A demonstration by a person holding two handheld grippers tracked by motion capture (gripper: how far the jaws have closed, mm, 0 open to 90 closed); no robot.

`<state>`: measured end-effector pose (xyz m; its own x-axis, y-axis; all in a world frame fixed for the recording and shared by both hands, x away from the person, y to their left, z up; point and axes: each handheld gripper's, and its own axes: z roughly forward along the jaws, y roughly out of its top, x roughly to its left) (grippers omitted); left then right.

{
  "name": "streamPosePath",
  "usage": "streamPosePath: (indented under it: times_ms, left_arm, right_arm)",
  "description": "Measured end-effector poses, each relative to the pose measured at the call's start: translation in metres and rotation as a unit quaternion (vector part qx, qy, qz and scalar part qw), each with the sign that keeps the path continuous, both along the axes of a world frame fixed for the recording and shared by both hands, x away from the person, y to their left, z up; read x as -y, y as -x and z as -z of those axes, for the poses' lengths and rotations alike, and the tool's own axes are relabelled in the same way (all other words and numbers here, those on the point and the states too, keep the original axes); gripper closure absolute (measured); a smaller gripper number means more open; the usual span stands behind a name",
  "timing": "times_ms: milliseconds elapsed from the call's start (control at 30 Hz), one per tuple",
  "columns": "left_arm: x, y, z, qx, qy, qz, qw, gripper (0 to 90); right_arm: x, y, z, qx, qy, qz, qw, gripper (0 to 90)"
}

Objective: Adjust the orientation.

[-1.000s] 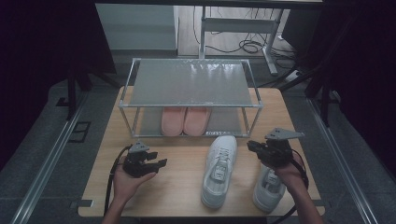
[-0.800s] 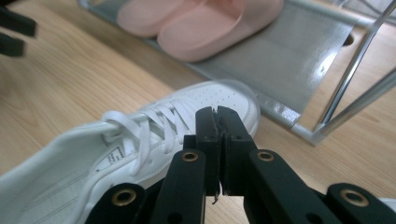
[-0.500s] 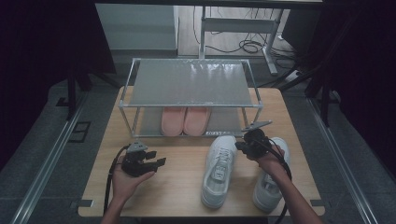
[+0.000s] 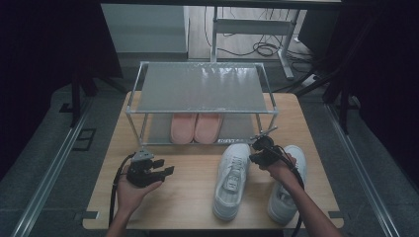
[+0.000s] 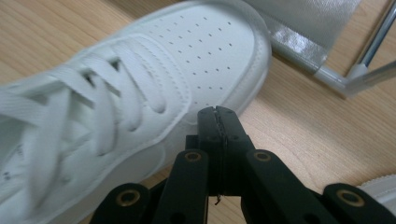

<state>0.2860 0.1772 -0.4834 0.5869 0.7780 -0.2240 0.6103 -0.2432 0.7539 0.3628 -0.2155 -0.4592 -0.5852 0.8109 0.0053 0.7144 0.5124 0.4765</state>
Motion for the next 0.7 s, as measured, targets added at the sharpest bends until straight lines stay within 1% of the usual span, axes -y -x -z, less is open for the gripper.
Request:
streamPosePath:
  times_ms: [133,267,333,533,600,700]
  left_arm:
    - [0.0,0.0,0.0,-0.001,-0.001,0.002,1.0,48.2]
    - [-0.001,0.001,-0.001,0.001,0.0,0.0,1.0,48.2]
    - [-0.001,0.001,-0.001,0.001,0.001,0.0,1.0,48.3]
    - [0.0,0.001,-0.001,-0.002,0.003,0.004,1.0,48.3]
    - [0.0,0.001,-0.001,-0.002,0.002,0.006,1.0,48.3]
    - [0.001,0.001,0.0,-0.003,0.002,0.006,1.0,48.3]
  right_arm:
    - [-0.001,-0.003,0.004,-0.005,0.014,0.007,0.9999,90.0]
    - [-0.006,-0.004,0.005,-0.005,0.031,-0.003,0.9995,90.0]
    - [-0.008,-0.005,0.005,-0.006,0.035,-0.005,0.9994,90.0]
    - [-0.011,-0.004,0.006,-0.004,0.039,-0.005,0.9992,90.0]
    - [-0.011,-0.005,0.006,-0.008,0.026,-0.005,0.9996,90.0]
    - [-0.016,-0.006,0.006,-0.002,0.028,-0.012,0.9995,90.0]
